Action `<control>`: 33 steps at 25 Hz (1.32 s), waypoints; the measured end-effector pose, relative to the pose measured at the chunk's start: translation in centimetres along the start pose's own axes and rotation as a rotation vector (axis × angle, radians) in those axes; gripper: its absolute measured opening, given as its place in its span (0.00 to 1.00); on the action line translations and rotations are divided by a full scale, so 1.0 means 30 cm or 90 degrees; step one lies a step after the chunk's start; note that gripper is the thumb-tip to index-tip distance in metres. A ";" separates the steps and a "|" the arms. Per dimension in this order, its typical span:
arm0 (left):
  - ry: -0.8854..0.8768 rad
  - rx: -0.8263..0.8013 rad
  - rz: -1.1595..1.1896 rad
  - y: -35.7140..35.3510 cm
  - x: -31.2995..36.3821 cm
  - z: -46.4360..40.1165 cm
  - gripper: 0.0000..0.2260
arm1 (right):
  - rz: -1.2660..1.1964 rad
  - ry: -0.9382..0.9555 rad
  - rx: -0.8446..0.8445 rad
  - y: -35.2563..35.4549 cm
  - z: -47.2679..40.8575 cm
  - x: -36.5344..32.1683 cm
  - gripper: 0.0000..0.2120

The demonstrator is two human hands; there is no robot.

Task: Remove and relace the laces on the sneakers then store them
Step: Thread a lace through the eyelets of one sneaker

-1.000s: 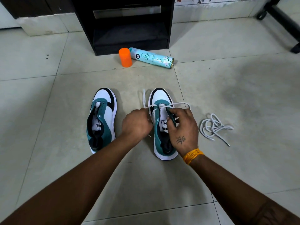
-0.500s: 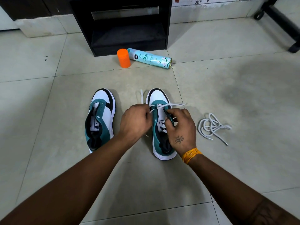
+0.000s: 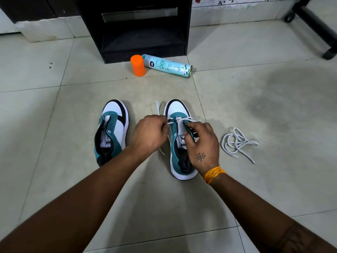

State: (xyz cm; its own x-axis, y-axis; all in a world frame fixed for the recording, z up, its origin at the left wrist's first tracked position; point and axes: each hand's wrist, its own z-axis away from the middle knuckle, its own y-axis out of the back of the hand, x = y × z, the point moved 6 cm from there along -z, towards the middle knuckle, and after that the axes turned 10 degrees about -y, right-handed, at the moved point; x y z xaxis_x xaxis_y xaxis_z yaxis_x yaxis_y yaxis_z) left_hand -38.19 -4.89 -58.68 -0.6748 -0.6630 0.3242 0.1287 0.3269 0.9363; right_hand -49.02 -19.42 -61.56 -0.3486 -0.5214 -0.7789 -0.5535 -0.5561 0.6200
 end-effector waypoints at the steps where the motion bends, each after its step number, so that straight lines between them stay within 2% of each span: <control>1: 0.019 -0.047 -0.050 -0.005 -0.013 0.006 0.07 | 0.000 -0.001 -0.002 -0.002 -0.001 0.001 0.12; 3: 0.068 -0.203 -0.167 -0.032 -0.049 0.030 0.07 | 0.001 0.000 -0.004 -0.003 -0.001 0.004 0.12; 5: 0.107 -0.278 -0.189 -0.047 -0.077 0.053 0.09 | 0.000 0.005 -0.001 0.001 0.001 0.004 0.12; 6: 0.102 -0.256 -0.165 -0.042 -0.075 0.049 0.08 | 0.001 0.007 0.000 0.002 0.001 0.002 0.12; 9: 0.018 -0.074 -0.038 -0.005 -0.022 0.005 0.09 | 0.003 0.007 -0.001 0.000 0.001 -0.003 0.13; 11: -0.023 -0.031 -0.018 0.007 0.006 -0.011 0.11 | 0.003 0.007 -0.002 0.000 0.003 -0.003 0.13; 13: 0.009 -0.062 -0.064 0.003 -0.007 -0.008 0.10 | 0.006 0.001 -0.001 -0.001 0.001 0.000 0.12; 15: 0.069 -0.178 -0.168 -0.019 -0.039 0.014 0.07 | 0.008 -0.005 -0.002 -0.002 -0.001 0.004 0.12; 17: 0.106 -0.266 -0.216 -0.039 -0.063 0.043 0.09 | 0.007 -0.007 -0.003 -0.002 -0.001 0.005 0.13; 19: 0.096 -0.245 -0.180 -0.032 -0.057 0.039 0.09 | 0.004 -0.006 -0.005 -0.003 -0.001 0.005 0.13; 22: 0.051 -0.089 -0.012 -0.007 -0.031 0.003 0.11 | 0.003 -0.005 -0.005 -0.003 0.001 0.003 0.13; 24: 0.014 -0.045 0.040 -0.001 -0.018 -0.010 0.09 | 0.005 -0.009 -0.003 -0.002 0.002 0.003 0.13; 26: 0.028 -0.057 0.007 -0.005 -0.030 -0.005 0.07 | 0.002 -0.006 -0.001 0.000 0.002 0.003 0.13; 28: 0.085 -0.150 -0.102 -0.026 -0.063 0.013 0.05 | 0.000 -0.003 -0.002 0.002 0.003 0.002 0.12; 30: 0.126 -0.222 -0.142 -0.052 -0.089 0.035 0.07 | 0.001 -0.005 -0.002 0.003 0.003 0.003 0.12; 33: 0.100 -0.143 -0.002 -0.051 -0.064 0.018 0.05 | 0.003 -0.007 0.000 0.001 0.000 0.002 0.12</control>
State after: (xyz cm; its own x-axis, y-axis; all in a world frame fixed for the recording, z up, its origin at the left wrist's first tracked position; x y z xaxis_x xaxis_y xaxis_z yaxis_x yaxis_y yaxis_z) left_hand -37.48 -3.76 -60.80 -0.5573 -0.7654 0.3218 0.2968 0.1783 0.9381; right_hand -49.05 -19.47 -61.58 -0.3595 -0.5173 -0.7766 -0.5515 -0.5536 0.6240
